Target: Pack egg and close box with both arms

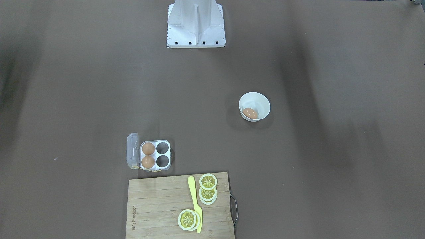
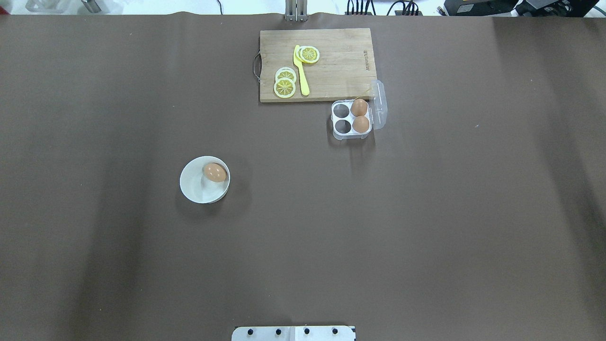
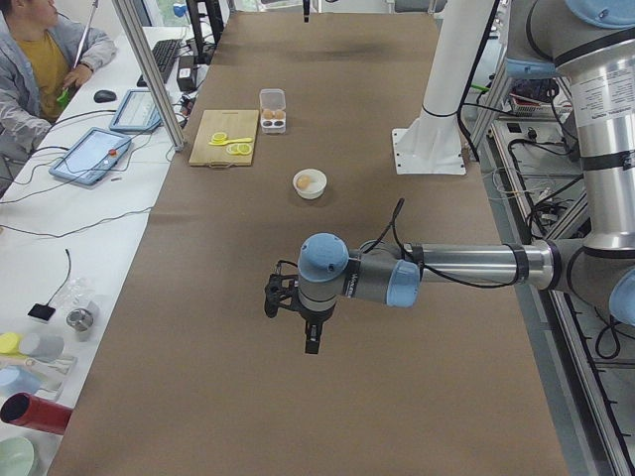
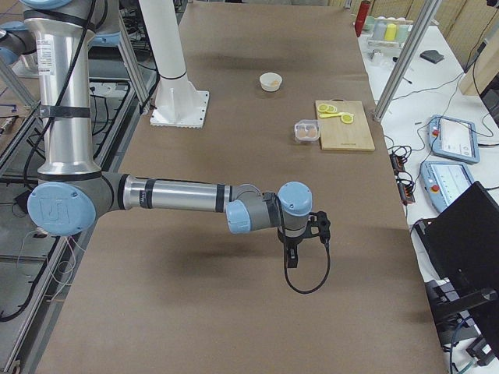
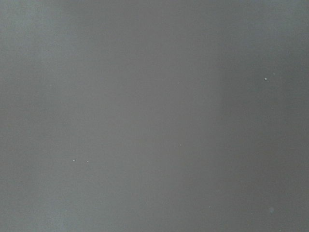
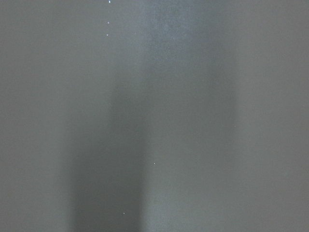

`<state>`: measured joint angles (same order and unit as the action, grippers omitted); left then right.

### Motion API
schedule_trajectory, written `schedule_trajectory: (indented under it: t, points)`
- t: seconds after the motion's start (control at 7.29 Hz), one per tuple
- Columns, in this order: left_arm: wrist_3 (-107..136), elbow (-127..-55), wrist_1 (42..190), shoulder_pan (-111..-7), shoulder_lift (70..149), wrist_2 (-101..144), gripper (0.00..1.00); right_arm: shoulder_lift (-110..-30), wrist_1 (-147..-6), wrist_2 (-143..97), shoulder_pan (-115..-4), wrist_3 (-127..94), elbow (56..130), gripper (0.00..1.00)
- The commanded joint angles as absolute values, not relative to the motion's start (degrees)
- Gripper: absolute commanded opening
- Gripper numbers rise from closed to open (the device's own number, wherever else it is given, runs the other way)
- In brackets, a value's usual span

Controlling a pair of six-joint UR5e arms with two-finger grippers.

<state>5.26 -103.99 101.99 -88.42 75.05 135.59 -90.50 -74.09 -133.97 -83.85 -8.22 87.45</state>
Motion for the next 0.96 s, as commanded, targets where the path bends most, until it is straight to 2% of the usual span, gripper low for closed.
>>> schedule_trajectory:
  t: [0.0, 0.82]
  points:
    - [5.4, -103.7, 103.0, -88.4, 75.0, 135.7, 0.98, -90.7, -72.3, -134.0, -83.8, -8.3, 87.1, 1.0]
    - [5.2, -103.6, 102.7, -88.3, 74.7, 140.2, 0.97, -90.6, -72.2, -134.6, -82.3, -8.3, 87.4, 1.0]
